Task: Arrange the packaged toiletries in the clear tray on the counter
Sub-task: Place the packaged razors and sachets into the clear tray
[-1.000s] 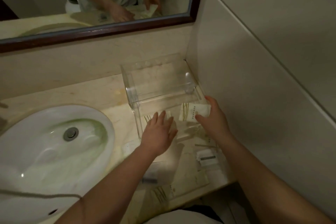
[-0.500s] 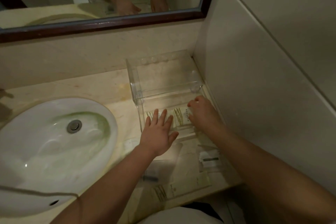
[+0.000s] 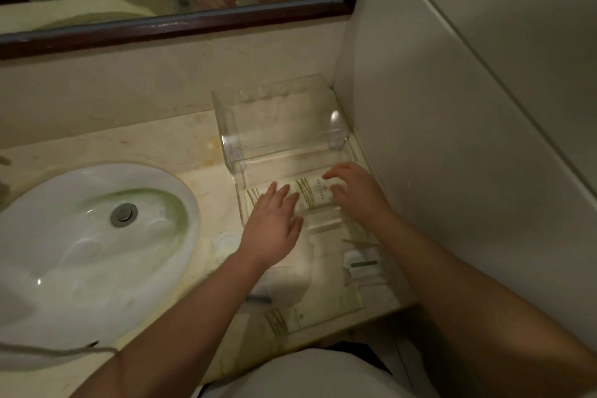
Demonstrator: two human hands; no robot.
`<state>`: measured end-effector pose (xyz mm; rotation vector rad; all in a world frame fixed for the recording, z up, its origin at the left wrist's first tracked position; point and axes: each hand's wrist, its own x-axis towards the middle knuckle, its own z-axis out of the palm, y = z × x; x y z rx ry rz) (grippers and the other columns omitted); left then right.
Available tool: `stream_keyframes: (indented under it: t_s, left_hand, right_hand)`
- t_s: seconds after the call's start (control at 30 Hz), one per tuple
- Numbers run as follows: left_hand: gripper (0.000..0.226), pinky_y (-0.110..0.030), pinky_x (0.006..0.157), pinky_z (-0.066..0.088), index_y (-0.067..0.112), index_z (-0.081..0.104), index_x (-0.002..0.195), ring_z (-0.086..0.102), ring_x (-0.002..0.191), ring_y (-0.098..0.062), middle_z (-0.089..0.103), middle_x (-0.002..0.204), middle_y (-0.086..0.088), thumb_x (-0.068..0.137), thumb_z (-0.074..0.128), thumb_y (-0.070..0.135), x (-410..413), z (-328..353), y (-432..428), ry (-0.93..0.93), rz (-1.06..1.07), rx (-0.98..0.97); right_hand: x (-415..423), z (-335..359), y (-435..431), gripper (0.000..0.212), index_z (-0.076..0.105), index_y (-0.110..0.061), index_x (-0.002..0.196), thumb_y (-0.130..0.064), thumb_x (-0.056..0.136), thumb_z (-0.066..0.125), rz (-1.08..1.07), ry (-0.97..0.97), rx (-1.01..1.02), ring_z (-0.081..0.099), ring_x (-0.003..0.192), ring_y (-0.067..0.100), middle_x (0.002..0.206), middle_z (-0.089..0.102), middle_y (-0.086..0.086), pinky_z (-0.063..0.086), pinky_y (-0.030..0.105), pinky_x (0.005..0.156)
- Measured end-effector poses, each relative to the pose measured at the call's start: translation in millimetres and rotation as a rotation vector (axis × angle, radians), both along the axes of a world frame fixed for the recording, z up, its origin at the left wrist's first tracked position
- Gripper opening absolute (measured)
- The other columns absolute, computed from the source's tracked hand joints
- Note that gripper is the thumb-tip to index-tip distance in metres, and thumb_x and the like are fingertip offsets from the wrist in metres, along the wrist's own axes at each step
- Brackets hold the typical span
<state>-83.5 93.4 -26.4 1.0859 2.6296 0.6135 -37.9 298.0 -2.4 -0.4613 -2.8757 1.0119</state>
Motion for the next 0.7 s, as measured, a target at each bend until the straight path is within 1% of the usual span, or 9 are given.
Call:
stream_keyframes:
  t_s: [0.03,0.07,0.13,0.2,0.3,0.37,0.43,0.57,0.7]
  left_hand:
    - [0.047,-0.044,0.112,0.034,0.008,0.052,0.133,0.038,0.135,-0.031,0.051,0.138,-0.013,0.089,0.047,0.023,3,2,-1,0.013,0.029,0.107]
    - [0.043,-0.035,0.106,0.038,0.007,0.058,0.125,0.048,0.123,-0.028,0.059,0.126,-0.012,0.083,0.048,0.014,6,5,-3,0.016,0.078,0.204]
    - [0.036,-0.02,0.089,0.038,0.008,0.065,0.11,0.055,0.101,-0.02,0.063,0.106,-0.007,0.079,0.047,0.005,12,14,-11,0.0,0.204,0.343]
    - [0.027,-0.018,0.075,0.038,0.01,0.066,0.098,0.055,0.084,-0.015,0.062,0.092,-0.003,0.078,0.048,0.003,18,22,-22,-0.022,0.277,0.417]
    - [0.019,-0.011,0.064,0.037,0.012,0.065,0.086,0.049,0.07,-0.005,0.061,0.08,0.001,0.077,0.053,0.003,33,28,-34,-0.037,0.185,0.401]
    - [0.017,-0.012,0.065,0.04,0.012,0.067,0.085,0.05,0.069,-0.003,0.063,0.079,0.001,0.078,0.052,0.007,50,27,-37,-0.035,0.056,0.354]
    - [0.021,-0.023,0.067,0.047,0.012,0.069,0.087,0.058,0.074,-0.01,0.065,0.082,0.001,0.08,0.049,0.012,68,21,-40,-0.043,0.039,0.298]
    - [0.027,-0.024,0.072,0.038,0.01,0.068,0.087,0.058,0.086,-0.02,0.064,0.088,-0.002,0.072,0.051,-0.003,86,14,-58,-0.07,0.335,0.248]
    - [0.034,-0.028,0.076,0.037,0.012,0.069,0.093,0.049,0.091,-0.017,0.061,0.096,-0.003,0.065,0.053,0.0,86,19,-92,-0.027,0.579,0.2]
  right_hand:
    - [12,4,1,0.025,0.069,-0.018,0.105,-0.008,0.084,0.058,-0.096,0.057,-0.014,0.059,0.101,0.017,0.109,0.062,0.003,0.046,0.028,0.09]
    - [25,7,2,0.024,0.068,-0.019,0.102,-0.007,0.085,0.056,-0.189,0.092,-0.027,0.06,0.094,0.014,0.104,0.062,-0.001,0.049,0.028,0.084]
    - [52,6,2,0.02,0.066,-0.021,0.099,-0.009,0.086,0.056,-0.307,0.08,-0.044,0.06,0.086,0.013,0.099,0.061,-0.004,0.051,0.03,0.077]
    - [71,-4,0,0.022,0.064,-0.02,0.105,-0.014,0.084,0.061,-0.303,-0.056,0.025,0.061,0.092,0.02,0.105,0.061,0.002,0.05,0.033,0.081]
    - [81,-20,-2,0.05,0.057,-0.015,0.124,-0.024,0.077,0.068,-0.245,-0.259,0.13,0.055,0.11,0.03,0.123,0.056,0.012,0.044,0.034,0.091]
    - [81,-24,-5,0.057,0.052,-0.016,0.129,-0.028,0.076,0.069,-0.209,-0.301,0.144,0.053,0.113,0.03,0.13,0.05,0.012,0.045,0.035,0.092]
    - [78,-26,-7,0.057,0.052,-0.017,0.129,-0.028,0.077,0.068,-0.187,-0.321,0.16,0.055,0.11,0.03,0.131,0.047,0.011,0.048,0.036,0.091]
    - [72,-21,-8,0.049,0.055,-0.016,0.126,-0.023,0.078,0.065,-0.157,-0.356,0.209,0.058,0.103,0.033,0.125,0.048,0.013,0.046,0.033,0.082]
    - [72,-15,-13,0.037,0.059,-0.014,0.119,-0.02,0.082,0.061,-0.149,-0.326,0.291,0.06,0.099,0.034,0.119,0.051,0.014,0.049,0.036,0.077]
